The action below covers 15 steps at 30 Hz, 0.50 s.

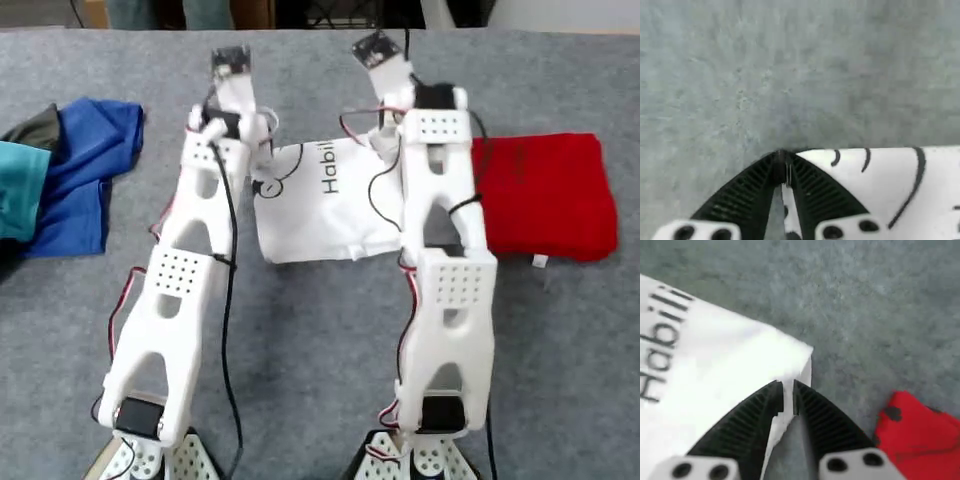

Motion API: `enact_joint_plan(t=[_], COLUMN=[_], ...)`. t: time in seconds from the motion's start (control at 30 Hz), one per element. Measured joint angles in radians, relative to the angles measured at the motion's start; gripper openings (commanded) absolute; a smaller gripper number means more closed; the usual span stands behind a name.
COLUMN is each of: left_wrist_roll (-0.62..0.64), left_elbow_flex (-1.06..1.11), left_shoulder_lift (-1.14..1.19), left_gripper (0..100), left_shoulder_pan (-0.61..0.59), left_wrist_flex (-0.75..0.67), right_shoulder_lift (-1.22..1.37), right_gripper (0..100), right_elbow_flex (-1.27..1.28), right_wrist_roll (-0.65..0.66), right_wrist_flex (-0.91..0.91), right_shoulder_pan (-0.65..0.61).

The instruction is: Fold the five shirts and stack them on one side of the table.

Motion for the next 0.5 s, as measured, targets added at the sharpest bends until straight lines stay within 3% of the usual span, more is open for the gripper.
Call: enact_joint_plan(t=[0.27,0.5], left_wrist_roll=[-0.002,-0.008], left_elbow_flex=[-0.054,-0.054], left_shoulder_lift=[0.048,0.048], left_gripper=[3,3], left_shoulder_pan=[-0.032,-0.032], left_wrist_flex=[-0.072,-0.072], right_shoulder_lift=[0.077,0.021], right_gripper=[5.4,5.4], right_elbow_flex=[-0.011,-0.204], right_wrist_roll=[-0.009,-0.006], right_wrist_flex=[-0.071,0.210], right_shoulder_pan=[0.031,0.031])
